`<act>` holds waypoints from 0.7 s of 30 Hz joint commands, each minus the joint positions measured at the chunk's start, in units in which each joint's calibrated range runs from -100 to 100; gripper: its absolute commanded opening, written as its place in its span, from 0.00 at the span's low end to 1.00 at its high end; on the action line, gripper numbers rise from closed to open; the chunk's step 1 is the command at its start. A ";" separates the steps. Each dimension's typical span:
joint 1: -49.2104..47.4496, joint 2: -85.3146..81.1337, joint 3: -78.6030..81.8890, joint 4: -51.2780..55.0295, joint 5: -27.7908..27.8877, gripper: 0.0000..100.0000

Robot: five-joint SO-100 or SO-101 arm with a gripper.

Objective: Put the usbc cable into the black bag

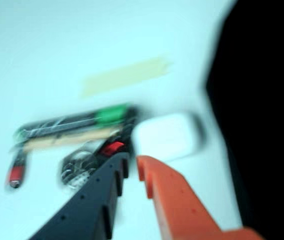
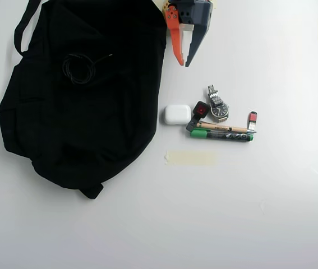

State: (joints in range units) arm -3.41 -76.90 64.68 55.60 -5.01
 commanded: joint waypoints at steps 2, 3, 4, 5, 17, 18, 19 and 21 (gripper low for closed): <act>-0.78 -21.28 13.94 0.56 -0.81 0.02; -0.78 -22.52 16.01 0.56 -0.81 0.02; -0.85 -23.02 17.53 0.56 -0.87 0.02; -0.85 -22.85 18.70 0.56 -0.87 0.02; -1.37 -22.52 34.61 1.76 -0.40 0.02; -1.30 -22.52 34.61 2.19 -0.40 0.02; -1.22 -22.52 34.61 4.00 -0.40 0.02; -1.15 -22.52 34.61 8.22 -0.71 0.02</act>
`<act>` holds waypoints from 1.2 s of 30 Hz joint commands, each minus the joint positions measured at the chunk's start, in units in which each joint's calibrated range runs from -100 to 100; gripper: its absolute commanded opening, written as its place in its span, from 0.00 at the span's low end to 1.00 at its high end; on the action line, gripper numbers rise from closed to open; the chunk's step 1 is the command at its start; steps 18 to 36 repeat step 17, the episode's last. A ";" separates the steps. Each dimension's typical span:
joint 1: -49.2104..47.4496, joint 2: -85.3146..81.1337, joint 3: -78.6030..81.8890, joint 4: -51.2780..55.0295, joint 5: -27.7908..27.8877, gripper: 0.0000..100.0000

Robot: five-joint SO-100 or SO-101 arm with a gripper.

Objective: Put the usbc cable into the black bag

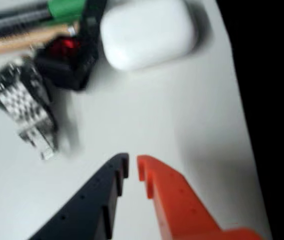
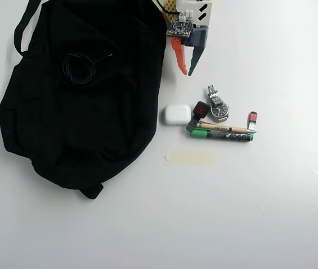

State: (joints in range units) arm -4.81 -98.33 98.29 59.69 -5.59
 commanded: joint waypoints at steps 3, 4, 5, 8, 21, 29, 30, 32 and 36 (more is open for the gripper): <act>0.24 -1.09 0.99 12.57 0.24 0.02; 0.17 -1.17 0.99 12.66 0.24 0.02; 0.17 -1.17 0.99 12.40 0.30 0.02; 0.17 -1.17 0.99 12.31 0.30 0.02; 0.17 -1.17 0.99 12.31 0.30 0.02; 0.17 -1.17 0.99 12.31 0.30 0.02; 0.17 -1.17 0.99 12.31 0.30 0.02; 0.17 -1.17 0.99 12.31 0.30 0.02; 0.17 -1.17 0.99 12.31 0.30 0.02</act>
